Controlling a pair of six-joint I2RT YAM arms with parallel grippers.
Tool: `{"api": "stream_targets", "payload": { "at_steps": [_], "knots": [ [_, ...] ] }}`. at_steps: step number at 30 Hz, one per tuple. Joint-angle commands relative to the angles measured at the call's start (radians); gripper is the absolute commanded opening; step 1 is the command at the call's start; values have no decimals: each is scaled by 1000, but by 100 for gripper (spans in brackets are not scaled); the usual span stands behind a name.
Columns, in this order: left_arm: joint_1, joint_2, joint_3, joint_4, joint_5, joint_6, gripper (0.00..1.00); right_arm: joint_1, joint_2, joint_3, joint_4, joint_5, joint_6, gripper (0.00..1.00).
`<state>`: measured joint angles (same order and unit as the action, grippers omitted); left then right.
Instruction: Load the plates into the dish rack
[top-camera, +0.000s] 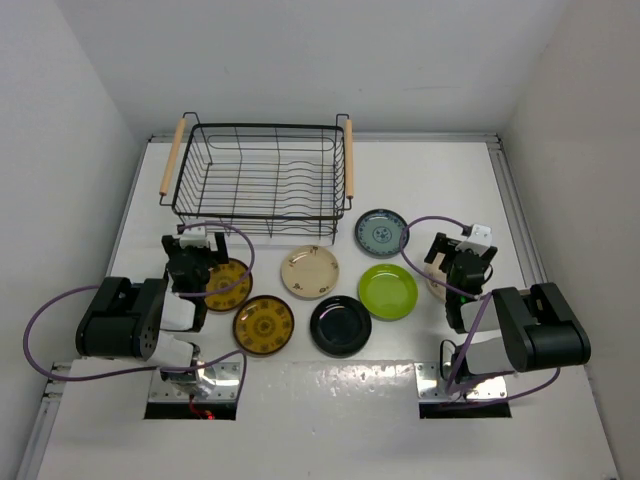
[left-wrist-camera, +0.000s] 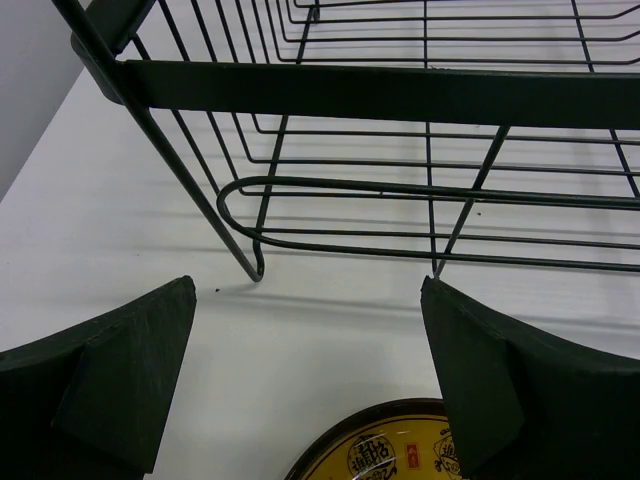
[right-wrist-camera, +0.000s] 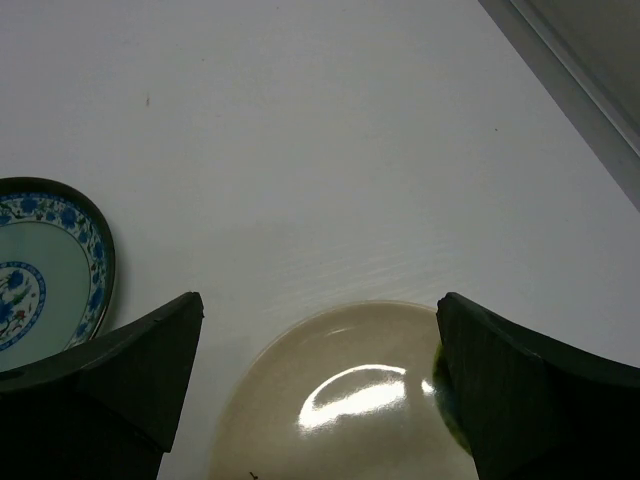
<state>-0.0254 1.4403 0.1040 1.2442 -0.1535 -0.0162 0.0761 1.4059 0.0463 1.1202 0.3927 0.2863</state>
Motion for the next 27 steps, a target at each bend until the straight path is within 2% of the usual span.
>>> {"api": "stream_targets", "payload": {
  "at_steps": [1,6,7,9,11,14,15,17,18,19,20,21,22,23,24,25,26,27],
  "knots": [
    [-5,-4,16,50,12,-13,100,5,-1,-85,47,5,-1,100],
    [-5,-26,16,32,-12,-22,100,1,-18,-86,26,-8,-6,100],
    [-5,-55,32,-15,-33,-45,100,7,-80,-71,-2,-23,-3,100],
    [-5,-167,78,-189,-61,-54,100,7,-131,-16,-170,-49,-33,100],
    [5,-275,91,-282,-52,-42,100,8,-226,42,-362,-52,-24,100],
    [5,-400,63,-382,-35,-42,100,7,-306,114,-491,-78,-36,100],
    [5,-491,63,-417,-8,-31,100,8,-339,128,-525,-80,-36,100],
    [5,-578,63,-579,22,-31,100,8,-373,221,-766,-72,-18,100],
    [5,-615,83,-644,43,-40,100,8,-389,254,-824,-69,-9,100],
    [5,-679,114,-767,57,-41,100,-1,-395,283,-943,-84,10,100],
    [5,-707,132,-826,71,-41,100,-9,-387,393,-1062,-104,17,100],
    [5,-730,152,-885,84,-24,100,-19,-378,432,-1117,-136,24,100],
    [5,-747,172,-984,118,-2,100,-71,-369,519,-1257,-263,46,100],
    [5,-773,213,-1027,130,25,100,-114,-316,564,-1355,-308,62,100],
    [-4,-773,236,-1066,131,74,100,-136,-299,636,-1397,-386,74,100],
    [-4,-773,261,-1100,108,99,100,-192,-282,694,-1428,-484,117,97],
    [-4,-773,319,-1164,82,125,100,-244,-237,716,-1501,-520,132,97],
    [-4,-761,356,-1199,7,166,100,-301,-229,752,-1516,-578,199,97]
  ]
}}
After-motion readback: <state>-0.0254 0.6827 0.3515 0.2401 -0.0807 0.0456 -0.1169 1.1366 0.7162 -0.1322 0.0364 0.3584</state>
